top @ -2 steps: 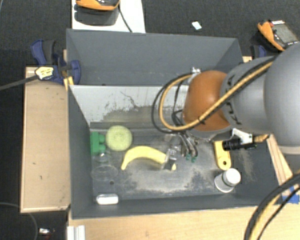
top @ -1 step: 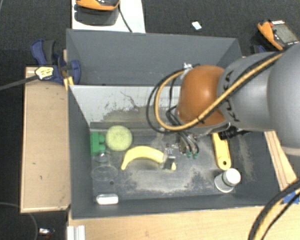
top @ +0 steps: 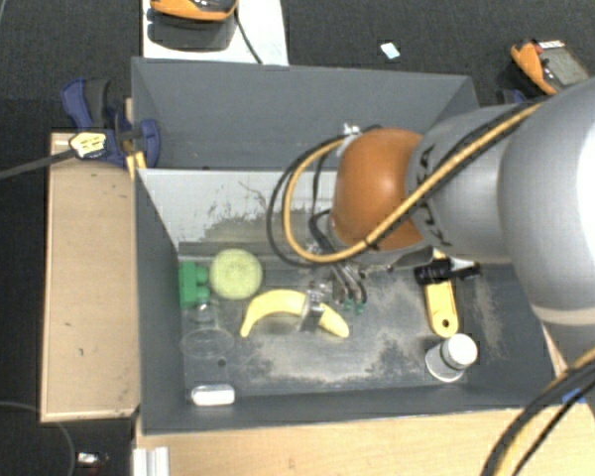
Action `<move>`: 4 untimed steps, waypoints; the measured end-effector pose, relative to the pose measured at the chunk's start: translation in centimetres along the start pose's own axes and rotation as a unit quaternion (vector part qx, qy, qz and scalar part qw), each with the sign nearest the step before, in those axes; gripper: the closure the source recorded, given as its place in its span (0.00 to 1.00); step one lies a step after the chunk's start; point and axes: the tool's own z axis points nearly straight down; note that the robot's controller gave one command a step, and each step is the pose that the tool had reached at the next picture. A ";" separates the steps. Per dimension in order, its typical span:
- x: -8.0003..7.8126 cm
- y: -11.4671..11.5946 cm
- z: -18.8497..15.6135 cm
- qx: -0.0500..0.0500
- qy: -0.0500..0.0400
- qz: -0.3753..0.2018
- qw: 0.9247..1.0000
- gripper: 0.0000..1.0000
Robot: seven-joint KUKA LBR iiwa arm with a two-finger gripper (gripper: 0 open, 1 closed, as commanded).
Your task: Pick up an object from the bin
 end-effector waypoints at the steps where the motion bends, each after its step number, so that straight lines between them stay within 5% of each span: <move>1: 0.5 0.9 2.6 0.000 -0.001 0.007 1.000 0.00; 2: 1.2 0.6 3.3 0.000 0.001 0.105 0.994 1.00; 4: 1.3 0.5 2.5 0.000 0.001 0.104 0.995 1.00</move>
Offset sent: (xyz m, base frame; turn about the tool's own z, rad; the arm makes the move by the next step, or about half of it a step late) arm -0.0112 0.0081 -0.0335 0.2112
